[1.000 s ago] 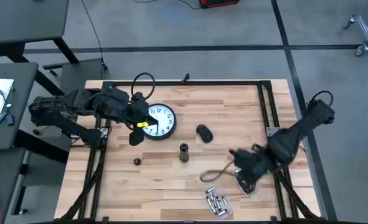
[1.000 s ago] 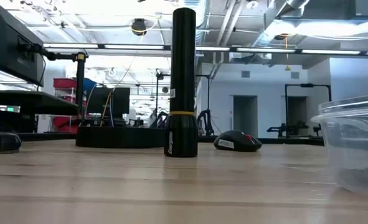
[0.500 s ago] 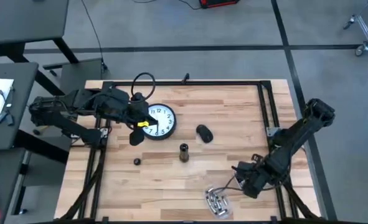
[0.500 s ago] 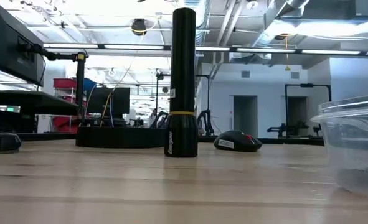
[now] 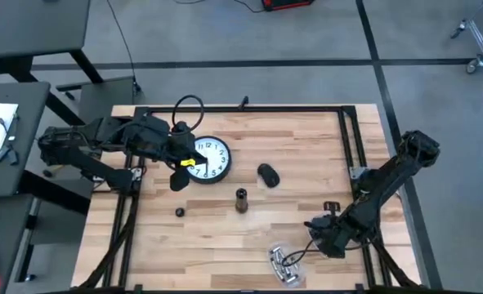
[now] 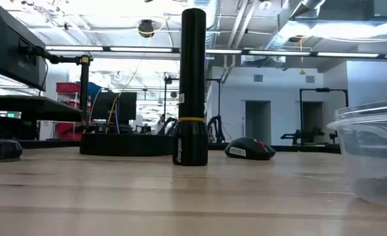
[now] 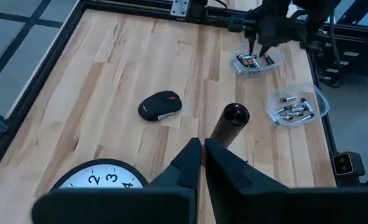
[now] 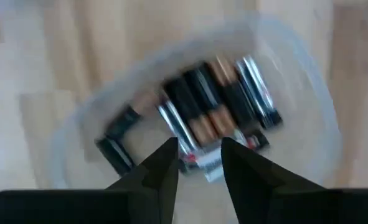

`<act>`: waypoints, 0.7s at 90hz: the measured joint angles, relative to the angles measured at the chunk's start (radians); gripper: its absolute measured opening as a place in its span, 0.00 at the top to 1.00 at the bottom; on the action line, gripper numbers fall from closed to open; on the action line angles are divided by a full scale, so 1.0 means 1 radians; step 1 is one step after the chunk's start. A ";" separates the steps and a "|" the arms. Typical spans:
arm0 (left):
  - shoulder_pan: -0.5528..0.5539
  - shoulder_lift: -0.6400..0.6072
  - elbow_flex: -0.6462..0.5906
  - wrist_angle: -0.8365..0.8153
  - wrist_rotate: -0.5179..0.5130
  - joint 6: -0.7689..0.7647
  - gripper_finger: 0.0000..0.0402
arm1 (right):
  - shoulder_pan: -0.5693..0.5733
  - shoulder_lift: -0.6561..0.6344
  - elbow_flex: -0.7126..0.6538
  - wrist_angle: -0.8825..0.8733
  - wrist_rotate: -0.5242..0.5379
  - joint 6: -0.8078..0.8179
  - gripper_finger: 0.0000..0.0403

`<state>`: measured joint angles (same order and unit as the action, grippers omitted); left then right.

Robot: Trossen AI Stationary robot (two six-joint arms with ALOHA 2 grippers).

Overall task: Insert battery
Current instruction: Insert the silver battery into the black flashlight battery compartment

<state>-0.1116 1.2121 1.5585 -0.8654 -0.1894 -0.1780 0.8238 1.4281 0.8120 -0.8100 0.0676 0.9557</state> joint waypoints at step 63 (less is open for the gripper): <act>0.000 0.000 0.000 -0.002 -0.006 0.013 1.00 | -0.101 0.000 -0.052 0.040 -0.085 0.459 0.73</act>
<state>-0.1116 1.2125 1.5585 -0.8670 -0.1959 -0.1653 0.7225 1.4281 0.7596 -0.7702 -0.0170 1.4147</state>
